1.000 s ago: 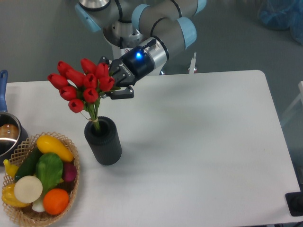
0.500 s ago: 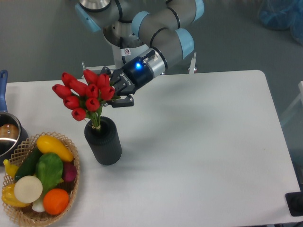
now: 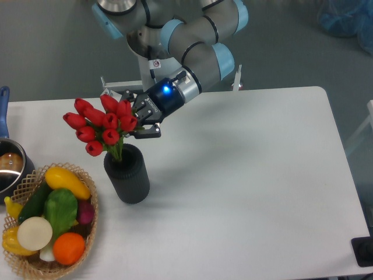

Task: Insert the flowers into the vase
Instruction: 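Lower the tulip stems down into the black vase, then open the gripper to release the tulips in the vase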

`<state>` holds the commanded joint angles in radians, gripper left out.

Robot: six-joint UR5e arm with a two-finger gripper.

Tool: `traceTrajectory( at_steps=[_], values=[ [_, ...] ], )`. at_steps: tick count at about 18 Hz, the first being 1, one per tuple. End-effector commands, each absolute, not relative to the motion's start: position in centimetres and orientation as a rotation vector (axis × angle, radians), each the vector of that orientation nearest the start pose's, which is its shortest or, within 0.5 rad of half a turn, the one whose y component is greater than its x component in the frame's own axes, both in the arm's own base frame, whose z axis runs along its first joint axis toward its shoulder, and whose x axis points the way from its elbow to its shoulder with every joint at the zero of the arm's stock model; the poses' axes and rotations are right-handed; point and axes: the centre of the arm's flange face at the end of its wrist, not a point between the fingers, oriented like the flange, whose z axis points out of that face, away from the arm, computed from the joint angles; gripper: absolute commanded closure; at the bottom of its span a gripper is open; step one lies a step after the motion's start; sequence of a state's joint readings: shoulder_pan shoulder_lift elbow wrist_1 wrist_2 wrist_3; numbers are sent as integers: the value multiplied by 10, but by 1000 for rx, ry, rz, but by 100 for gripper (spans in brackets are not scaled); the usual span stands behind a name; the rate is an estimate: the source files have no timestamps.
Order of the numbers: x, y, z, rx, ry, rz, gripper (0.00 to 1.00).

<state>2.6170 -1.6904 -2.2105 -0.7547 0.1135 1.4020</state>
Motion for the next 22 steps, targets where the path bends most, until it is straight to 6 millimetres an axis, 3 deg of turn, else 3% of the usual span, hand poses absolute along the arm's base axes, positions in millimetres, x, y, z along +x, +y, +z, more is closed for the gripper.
traceTrajectory(
  at_steps=[7,14,17,19,22],
  values=[
    [-266,423,294,-1743,374,-447,70],
    [-264,426,293,-1734,376,-459,38],
    [-264,426,293,-1727,374,-462,19],
    [-264,427,294,-1714,370,-467,0],
    [-265,426,297,-1712,372,-459,0]
  ],
)
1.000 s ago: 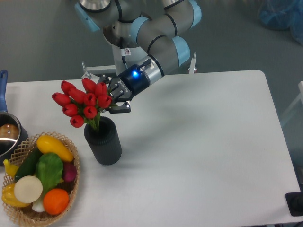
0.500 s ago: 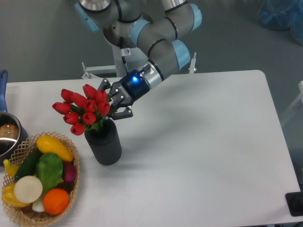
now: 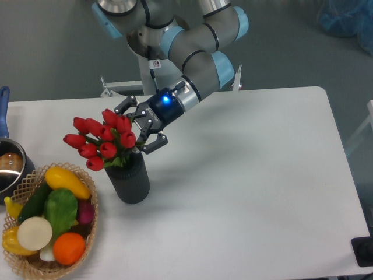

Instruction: Insert the flowers into the vase

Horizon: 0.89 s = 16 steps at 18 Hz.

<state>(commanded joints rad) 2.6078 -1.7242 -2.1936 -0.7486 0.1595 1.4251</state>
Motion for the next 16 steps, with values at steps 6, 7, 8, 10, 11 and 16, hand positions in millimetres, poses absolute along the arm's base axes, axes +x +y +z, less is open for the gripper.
traceTrajectory(
  at_steps=[6,7,8,10,11,16],
  values=[
    [-269,424,298,-1769,392,-421,0],
    [-272,423,295,-1811,400,-406,0],
    [-274,422,294,-1844,408,-392,0],
    [-279,416,294,-1875,402,-367,0],
    [-281,412,298,-1878,396,-353,0],
    [-306,367,329,-1945,322,-202,0]
  ],
)
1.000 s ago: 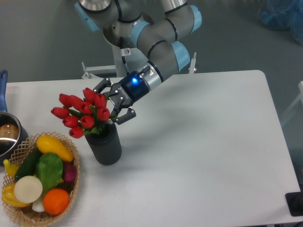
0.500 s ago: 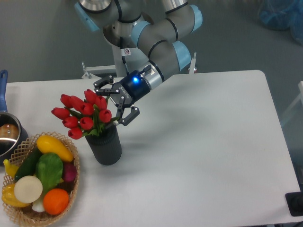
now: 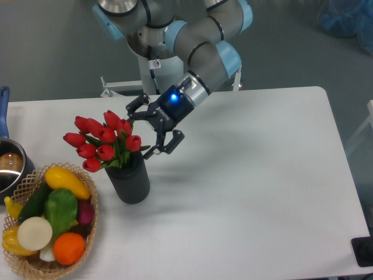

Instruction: Insert the flowers into the vase

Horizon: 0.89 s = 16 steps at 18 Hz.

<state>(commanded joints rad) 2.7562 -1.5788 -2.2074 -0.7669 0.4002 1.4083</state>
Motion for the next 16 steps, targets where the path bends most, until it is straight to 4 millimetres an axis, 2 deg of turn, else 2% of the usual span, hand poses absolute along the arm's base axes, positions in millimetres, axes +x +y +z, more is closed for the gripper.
traceTrajectory(
  at_steps=[5,9,12,14,16],
  values=[
    [-347,312,362,-2040,216,-2,0],
    [-382,290,385,-2238,204,185,0],
    [-420,286,385,-2368,199,260,0],
    [-447,287,381,-2463,277,327,0],
    [-464,302,374,-2559,313,351,0]
  ],
)
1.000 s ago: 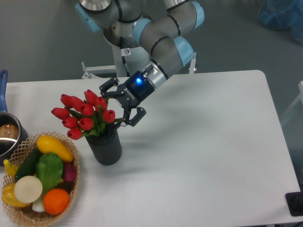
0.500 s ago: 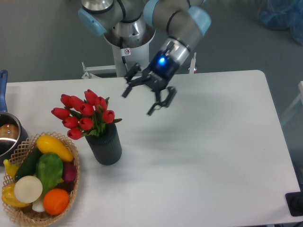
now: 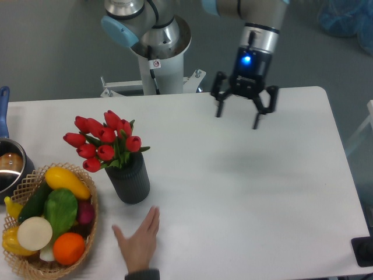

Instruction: Insert the flowers into the vase

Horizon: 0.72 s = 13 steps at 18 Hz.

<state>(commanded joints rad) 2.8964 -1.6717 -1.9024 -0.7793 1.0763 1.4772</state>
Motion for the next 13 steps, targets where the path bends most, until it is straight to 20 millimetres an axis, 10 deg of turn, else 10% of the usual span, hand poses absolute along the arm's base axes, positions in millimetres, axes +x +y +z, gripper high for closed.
traceTrajectory(
  at_steps=[6,13],
  values=[
    [-524,324,333,-2919,370,422,0],
    [-586,326,363,-3094,351,417,0]
  ],
)
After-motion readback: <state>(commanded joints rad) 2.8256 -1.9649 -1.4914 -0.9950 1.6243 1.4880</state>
